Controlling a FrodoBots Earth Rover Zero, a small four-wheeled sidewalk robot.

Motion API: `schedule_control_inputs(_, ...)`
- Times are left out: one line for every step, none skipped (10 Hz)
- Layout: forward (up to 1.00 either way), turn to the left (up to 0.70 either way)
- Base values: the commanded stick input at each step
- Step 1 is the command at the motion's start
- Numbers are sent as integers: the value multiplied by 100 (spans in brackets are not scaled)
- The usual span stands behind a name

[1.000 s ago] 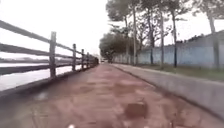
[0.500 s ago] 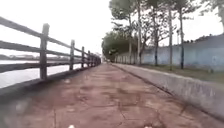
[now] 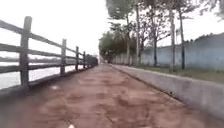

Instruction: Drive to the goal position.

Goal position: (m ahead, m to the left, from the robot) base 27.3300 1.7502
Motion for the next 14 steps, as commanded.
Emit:
schedule_control_inputs(100,8)
schedule_control_inputs(100,8)
schedule_control_inputs(100,8)
schedule_control_inputs(100,8)
schedule_control_inputs(100,8)
schedule_control_inputs(100,8)
schedule_control_inputs(100,8)
schedule_control_inputs(100,8)
schedule_control_inputs(100,8)
schedule_control_inputs(100,8)
schedule_control_inputs(100,8)
schedule_control_inputs(100,8)
schedule_control_inputs(100,8)
schedule_control_inputs(100,8)
